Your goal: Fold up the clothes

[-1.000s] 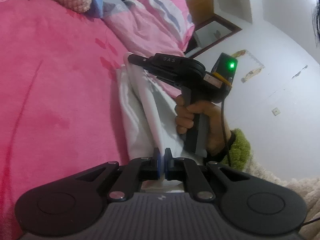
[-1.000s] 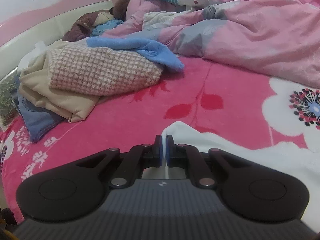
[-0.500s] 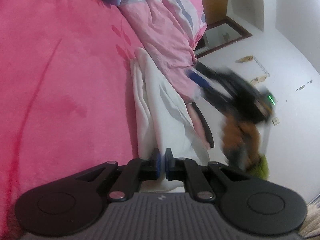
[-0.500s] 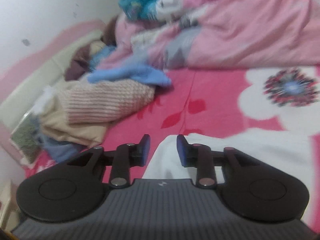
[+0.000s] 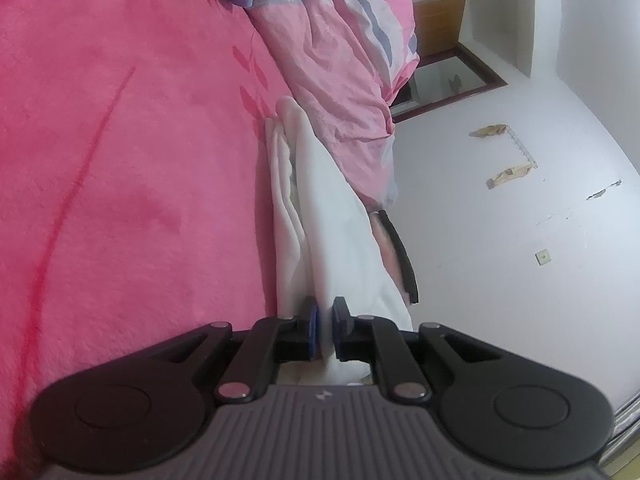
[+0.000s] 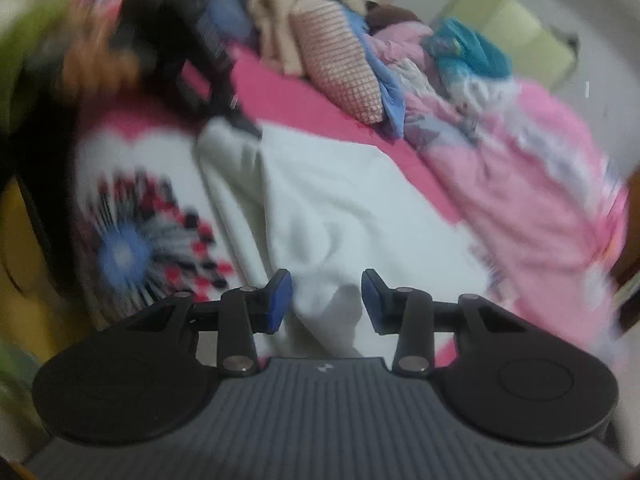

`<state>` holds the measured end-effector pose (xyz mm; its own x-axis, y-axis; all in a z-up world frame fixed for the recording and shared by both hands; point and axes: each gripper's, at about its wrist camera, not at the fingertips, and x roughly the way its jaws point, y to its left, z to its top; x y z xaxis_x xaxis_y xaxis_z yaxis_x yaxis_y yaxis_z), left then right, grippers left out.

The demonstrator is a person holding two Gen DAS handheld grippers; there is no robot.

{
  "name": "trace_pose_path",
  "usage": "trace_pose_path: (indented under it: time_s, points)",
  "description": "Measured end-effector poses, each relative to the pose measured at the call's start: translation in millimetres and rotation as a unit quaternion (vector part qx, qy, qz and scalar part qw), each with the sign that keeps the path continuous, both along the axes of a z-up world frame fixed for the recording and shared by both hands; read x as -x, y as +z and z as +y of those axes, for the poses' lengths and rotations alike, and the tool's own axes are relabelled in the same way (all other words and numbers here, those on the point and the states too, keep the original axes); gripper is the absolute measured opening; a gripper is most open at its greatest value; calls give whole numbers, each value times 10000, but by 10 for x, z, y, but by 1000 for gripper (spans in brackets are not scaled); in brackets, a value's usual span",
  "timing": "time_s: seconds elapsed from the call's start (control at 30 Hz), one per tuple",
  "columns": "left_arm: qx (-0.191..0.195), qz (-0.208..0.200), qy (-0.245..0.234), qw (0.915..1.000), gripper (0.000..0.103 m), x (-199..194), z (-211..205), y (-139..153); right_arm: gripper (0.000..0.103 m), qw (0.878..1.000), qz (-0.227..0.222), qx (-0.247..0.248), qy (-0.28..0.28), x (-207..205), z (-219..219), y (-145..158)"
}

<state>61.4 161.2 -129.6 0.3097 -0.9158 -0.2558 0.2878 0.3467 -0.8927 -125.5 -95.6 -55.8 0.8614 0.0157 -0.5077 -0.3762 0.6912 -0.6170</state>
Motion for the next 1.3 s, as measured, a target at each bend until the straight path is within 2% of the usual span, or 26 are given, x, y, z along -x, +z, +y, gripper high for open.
trace_pose_path:
  time_s: [0.13, 0.23, 0.3, 0.33, 0.37, 0.43, 0.47, 0.53, 0.63, 0.83, 0.93, 1.03, 1.13, 1.2, 1.3]
  points:
    - [-4, -66, 15, 10000, 10, 8, 1, -4, 37, 9967, -112, 780, 212, 72, 77, -156]
    - [-12, -102, 28, 9999, 10, 2, -2, -2, 36, 9894, -269, 1401, 274, 99, 120, -278]
    - [-69, -169, 26, 9998, 10, 9, -17, 11, 18, 9850, -397, 1678, 99, 88, 115, -324]
    - [-104, -209, 20, 9997, 10, 15, -25, 19, 7, 9838, -555, 1702, -22, 98, 109, -307]
    - [-139, -247, 10, 9996, 10, 19, -30, 26, 7, 9830, -720, 1684, -156, 115, 99, -279]
    - [-172, -306, -14, 9994, 9, 27, -38, 37, 6, 9842, -1059, 1316, -537, 194, 50, -149]
    - [-173, -328, -28, 9993, 9, 29, -41, 41, 6, 9856, -1052, 1060, -789, 206, -8, -127]
    - [-179, -345, -76, 9992, 8, 19, -59, 44, 6, 9848, -870, 1047, -1075, 188, -111, -255]
    - [-255, -376, -98, 9989, 8, 7, -82, 56, 6, 9811, -924, 1247, -1157, 222, -110, -370]
    - [-208, -362, -64, 9991, 8, 28, -65, 47, 6, 9829, -957, 917, -1276, 186, -150, -351]
    - [-32, -258, -58, 9996, 8, 28, -23, 39, 7, 9833, -1031, 785, -1275, 208, -139, -373]
    - [80, -206, 17, 9998, 16, 42, 13, 62, 8, 9843, -939, 759, -1288, 194, -157, -415]
    - [122, -274, 51, 9995, 31, 97, 58, 115, 8, 9841, -935, 800, -1279, 218, -168, -447]
    - [29, -373, 11, 9993, 46, 158, 63, 172, 8, 9843, -941, 765, -1285, 213, -176, -444]
    - [-225, -539, 22, 9983, 53, 277, 47, 240, 8, 9844, -952, 713, -1299, 198, -177, -443]
